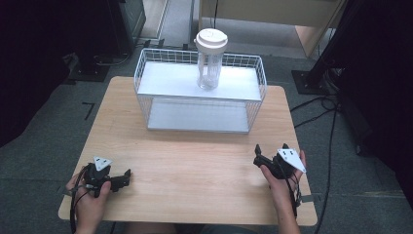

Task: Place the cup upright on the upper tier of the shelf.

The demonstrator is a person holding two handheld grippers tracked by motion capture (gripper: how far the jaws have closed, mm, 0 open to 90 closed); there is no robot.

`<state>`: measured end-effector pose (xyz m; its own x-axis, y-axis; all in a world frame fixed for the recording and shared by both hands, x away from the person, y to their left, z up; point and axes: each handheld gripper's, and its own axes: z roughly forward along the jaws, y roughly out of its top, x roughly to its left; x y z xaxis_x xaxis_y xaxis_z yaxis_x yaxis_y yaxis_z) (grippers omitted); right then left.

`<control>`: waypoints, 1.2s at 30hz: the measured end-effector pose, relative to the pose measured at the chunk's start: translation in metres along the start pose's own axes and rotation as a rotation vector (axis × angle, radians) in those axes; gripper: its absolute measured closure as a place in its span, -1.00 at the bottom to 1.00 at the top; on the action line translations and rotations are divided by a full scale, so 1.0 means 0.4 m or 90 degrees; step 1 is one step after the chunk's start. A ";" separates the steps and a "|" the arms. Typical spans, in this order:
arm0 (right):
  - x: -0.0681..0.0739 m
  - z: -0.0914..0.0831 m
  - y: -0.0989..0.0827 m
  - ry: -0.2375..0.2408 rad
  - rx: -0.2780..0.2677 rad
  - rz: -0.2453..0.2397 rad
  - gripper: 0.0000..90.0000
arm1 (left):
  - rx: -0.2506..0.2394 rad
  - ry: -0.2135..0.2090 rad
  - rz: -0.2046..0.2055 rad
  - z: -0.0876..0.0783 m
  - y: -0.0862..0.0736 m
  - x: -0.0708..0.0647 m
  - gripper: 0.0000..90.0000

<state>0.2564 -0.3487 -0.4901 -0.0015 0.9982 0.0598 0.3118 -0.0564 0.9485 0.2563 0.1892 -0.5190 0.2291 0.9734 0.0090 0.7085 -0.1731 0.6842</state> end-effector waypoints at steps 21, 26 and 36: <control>-0.102 -0.057 -0.087 -0.047 0.059 0.010 -0.99 | 0.000 0.000 0.000 0.000 0.000 0.000 -1.00; -0.124 -0.075 -0.092 -0.057 0.068 0.005 -0.99 | 0.000 0.000 0.000 0.000 0.000 0.000 -1.00; -0.151 -0.091 -0.098 -0.067 0.106 -0.033 -0.97 | 0.000 0.000 0.000 0.000 0.000 0.000 -1.00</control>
<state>0.2099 -0.4075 -0.5194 0.0754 0.9967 -0.0295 0.4667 -0.0092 0.8844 0.2563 0.1892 -0.5191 0.2291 0.9734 0.0094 0.7084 -0.1734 0.6842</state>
